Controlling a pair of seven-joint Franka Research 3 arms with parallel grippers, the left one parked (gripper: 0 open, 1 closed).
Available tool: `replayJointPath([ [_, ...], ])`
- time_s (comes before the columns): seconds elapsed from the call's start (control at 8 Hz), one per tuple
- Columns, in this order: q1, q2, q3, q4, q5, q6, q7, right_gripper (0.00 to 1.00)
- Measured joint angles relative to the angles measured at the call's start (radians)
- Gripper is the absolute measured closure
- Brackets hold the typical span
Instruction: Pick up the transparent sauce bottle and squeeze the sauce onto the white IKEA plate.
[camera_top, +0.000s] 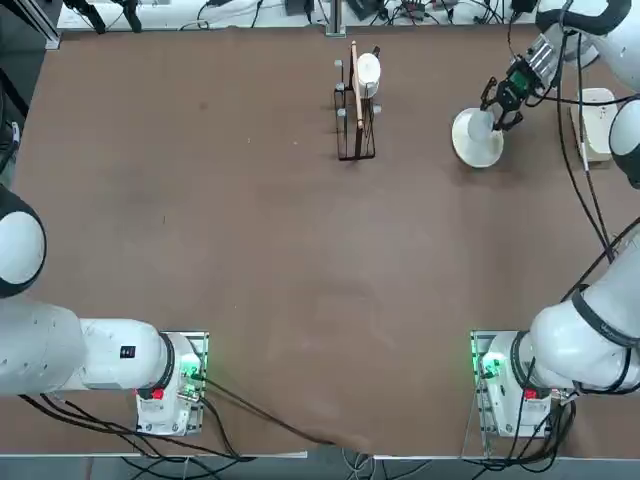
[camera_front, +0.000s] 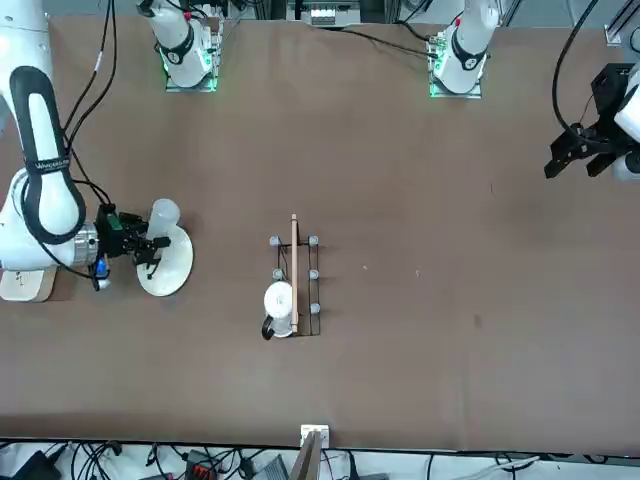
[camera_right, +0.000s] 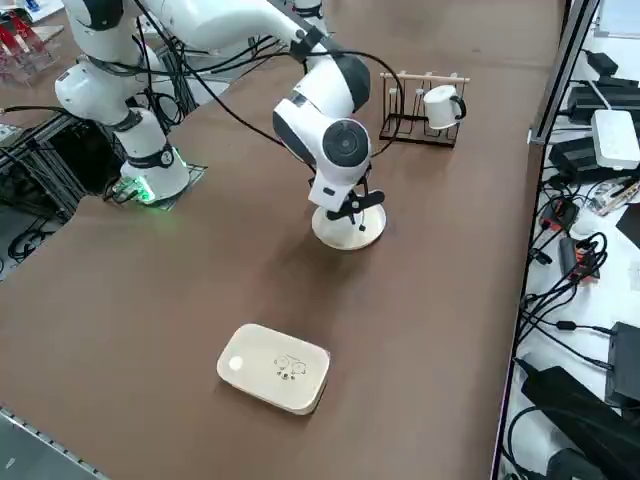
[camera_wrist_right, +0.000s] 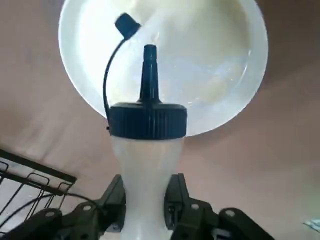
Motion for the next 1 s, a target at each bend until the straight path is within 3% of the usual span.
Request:
replayJointPath([
  [0.75,0.076,-0.011,0.011,-0.006,-0.001,0.023,0.038,0.62],
  [1.0,0.112,-0.023,0.01,-0.004,-0.048,0.052,0.102,0.62],
])
